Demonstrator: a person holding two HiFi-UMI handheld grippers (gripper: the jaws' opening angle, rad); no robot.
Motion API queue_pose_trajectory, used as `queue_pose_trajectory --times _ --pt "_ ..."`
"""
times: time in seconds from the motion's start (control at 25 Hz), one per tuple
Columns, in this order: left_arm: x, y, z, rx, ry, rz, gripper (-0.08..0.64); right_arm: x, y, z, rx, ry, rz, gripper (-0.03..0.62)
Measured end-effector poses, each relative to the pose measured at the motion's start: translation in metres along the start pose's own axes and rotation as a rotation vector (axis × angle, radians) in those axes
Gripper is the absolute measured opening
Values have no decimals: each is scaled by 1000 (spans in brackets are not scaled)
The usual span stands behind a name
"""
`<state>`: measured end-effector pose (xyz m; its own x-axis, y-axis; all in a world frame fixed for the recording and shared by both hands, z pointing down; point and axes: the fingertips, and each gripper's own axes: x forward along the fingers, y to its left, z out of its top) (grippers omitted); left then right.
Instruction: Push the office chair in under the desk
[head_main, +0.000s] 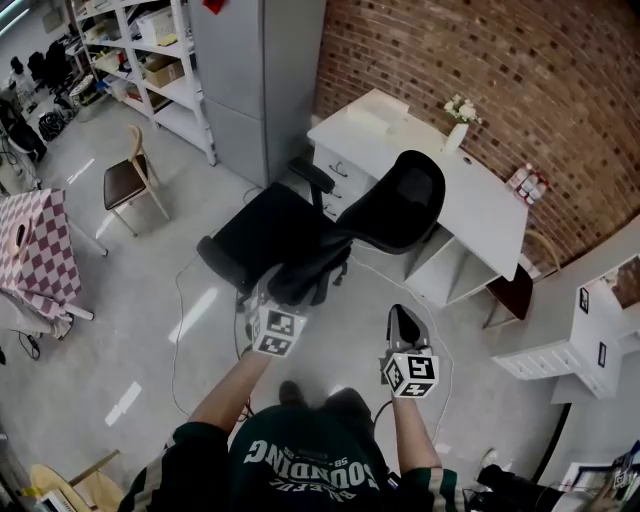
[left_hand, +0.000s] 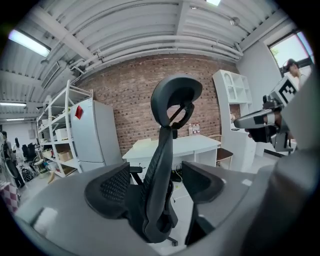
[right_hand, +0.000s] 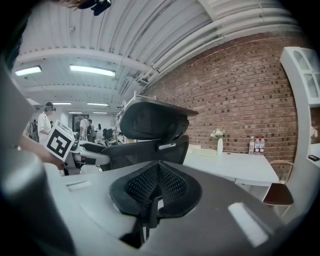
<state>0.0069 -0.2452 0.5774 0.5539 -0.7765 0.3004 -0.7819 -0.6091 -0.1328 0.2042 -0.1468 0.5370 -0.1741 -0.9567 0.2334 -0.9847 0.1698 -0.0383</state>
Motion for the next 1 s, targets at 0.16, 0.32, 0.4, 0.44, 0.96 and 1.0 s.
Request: queue_pose_trajectory --times 0.16,0.32,0.4,0.44,0.96,1.0 --pt "18 -1 -14 11 49 -2 324 9 -10 -3 9 11 -7 2" --pt "33 0 -26 16 96 28 316 23 -20 -10 -3 36 15 2" --pt "38 2 -27 21 106 52 307 31 -31 -9 -17 45 19 2" --pt "38 3 -28 21 107 67 286 35 -37 -9 -20 49 18 2" --pt "33 13 -32 51 59 55 193 64 -53 -17 -24 93 37 2" --pt "31 16 -33 53 56 51 193 63 -52 -19 -20 95 33 2"
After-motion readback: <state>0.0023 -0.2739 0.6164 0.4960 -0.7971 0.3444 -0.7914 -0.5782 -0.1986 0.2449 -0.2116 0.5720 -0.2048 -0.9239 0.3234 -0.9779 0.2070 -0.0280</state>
